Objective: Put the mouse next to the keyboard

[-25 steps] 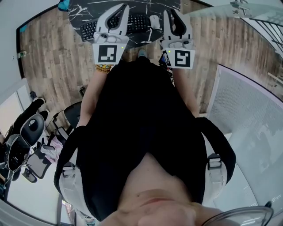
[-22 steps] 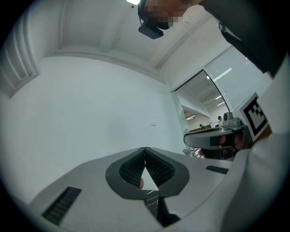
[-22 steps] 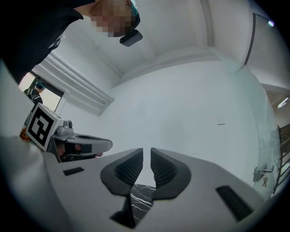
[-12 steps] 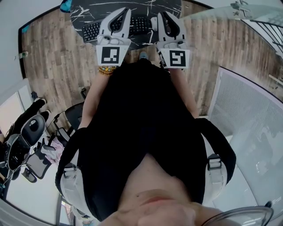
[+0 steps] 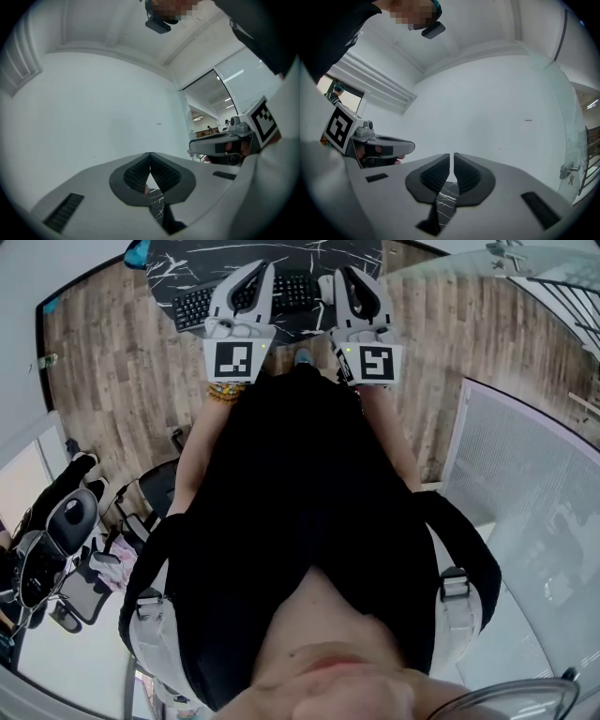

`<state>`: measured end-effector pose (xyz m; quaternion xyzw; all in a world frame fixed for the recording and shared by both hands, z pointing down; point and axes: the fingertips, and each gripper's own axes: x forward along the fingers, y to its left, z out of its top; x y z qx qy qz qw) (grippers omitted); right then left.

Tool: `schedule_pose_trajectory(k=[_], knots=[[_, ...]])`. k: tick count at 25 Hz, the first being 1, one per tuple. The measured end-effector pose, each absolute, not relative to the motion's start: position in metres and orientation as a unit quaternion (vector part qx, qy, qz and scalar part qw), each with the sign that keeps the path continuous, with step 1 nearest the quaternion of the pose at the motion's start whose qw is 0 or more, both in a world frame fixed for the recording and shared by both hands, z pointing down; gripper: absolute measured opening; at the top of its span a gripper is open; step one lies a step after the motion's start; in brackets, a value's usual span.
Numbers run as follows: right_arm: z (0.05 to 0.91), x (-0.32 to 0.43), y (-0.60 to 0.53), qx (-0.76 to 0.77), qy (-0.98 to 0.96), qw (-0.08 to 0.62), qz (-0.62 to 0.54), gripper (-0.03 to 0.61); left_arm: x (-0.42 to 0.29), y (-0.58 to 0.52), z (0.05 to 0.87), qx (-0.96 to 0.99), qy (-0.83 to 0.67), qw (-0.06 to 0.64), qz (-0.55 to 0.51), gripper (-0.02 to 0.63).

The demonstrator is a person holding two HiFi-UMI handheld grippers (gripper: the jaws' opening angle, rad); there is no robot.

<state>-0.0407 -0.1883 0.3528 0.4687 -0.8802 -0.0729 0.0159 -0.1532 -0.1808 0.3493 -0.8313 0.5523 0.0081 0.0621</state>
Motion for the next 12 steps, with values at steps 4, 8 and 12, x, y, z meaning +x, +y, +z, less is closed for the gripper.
schedule_pose_trajectory(k=[4,8,12], knots=[[0.353,-0.049,-0.19,0.467,-0.881,0.022,-0.072,0.046,-0.16,-0.18,0.355,-0.832,0.552,0.052,0.006,0.012],[0.353,-0.055,-0.192,0.469,-0.88,0.028,-0.075,0.046,-0.168,-0.177,0.358,-0.832,0.552,0.045,0.012,0.012],[0.359,-0.059,-0.194,0.478,-0.874,0.036,-0.077,0.046,-0.179,-0.171,0.366,-0.835,0.548,0.042,0.011,0.012]])
